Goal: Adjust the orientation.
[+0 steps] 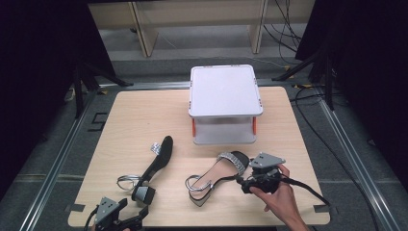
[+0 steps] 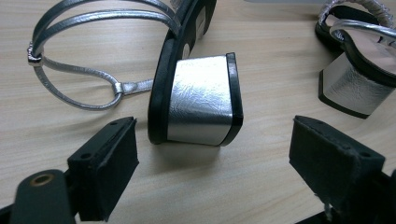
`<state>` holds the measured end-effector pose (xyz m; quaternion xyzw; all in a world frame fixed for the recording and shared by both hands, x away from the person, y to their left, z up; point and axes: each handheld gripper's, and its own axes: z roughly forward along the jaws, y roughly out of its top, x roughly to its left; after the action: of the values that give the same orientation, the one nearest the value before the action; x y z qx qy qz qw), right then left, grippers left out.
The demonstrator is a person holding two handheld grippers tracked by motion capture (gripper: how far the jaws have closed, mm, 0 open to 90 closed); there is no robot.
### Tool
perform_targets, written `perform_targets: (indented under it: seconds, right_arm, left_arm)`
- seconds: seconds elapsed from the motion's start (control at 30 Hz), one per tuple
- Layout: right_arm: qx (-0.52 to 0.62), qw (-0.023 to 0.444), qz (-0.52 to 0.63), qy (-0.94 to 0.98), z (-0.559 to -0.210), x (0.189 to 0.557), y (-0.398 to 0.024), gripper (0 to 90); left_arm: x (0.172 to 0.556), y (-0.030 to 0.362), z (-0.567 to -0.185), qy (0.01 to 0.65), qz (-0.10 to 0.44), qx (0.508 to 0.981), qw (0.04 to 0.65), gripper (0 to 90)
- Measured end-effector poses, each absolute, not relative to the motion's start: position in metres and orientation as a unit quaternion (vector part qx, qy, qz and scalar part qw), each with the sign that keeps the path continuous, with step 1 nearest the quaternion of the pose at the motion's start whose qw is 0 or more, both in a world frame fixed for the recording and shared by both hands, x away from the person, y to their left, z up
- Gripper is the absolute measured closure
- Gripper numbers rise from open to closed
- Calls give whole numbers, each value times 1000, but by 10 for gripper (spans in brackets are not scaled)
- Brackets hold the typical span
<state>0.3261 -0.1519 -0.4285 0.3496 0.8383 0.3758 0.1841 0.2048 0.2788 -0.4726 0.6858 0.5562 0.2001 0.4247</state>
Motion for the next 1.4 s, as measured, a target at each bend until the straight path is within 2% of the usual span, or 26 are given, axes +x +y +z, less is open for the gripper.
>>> perform_targets:
  seconds: [0.1,0.47,0.5,0.63,0.7,1.13,1.27,1.4]
  right_arm:
    - [347,189,368,841,-433,336,-145,249]
    - [361,184,318,857,-451,359,-134,305]
    - [355,192,310,861,-453,360,-134,353]
    - [348,188,294,870,-456,361,-133,400]
    - [336,202,283,875,-458,363,-134,427]
    - [347,182,288,874,-458,392,-147,362]
    - [341,176,304,872,-451,389,-151,412]
    - [335,135,355,862,-429,361,-165,455]
  left_arm:
    - [205,279,-473,552,202,687,428,149]
    - [205,279,-472,553,199,688,425,149]
    - [204,279,-472,552,199,689,425,149]
    - [205,279,-473,550,202,686,433,149]
    - [205,279,-473,550,202,684,434,149]
    - [204,279,-471,553,201,687,428,149]
    - [204,279,-471,553,202,683,431,149]
    - [204,279,-471,554,201,683,432,149]
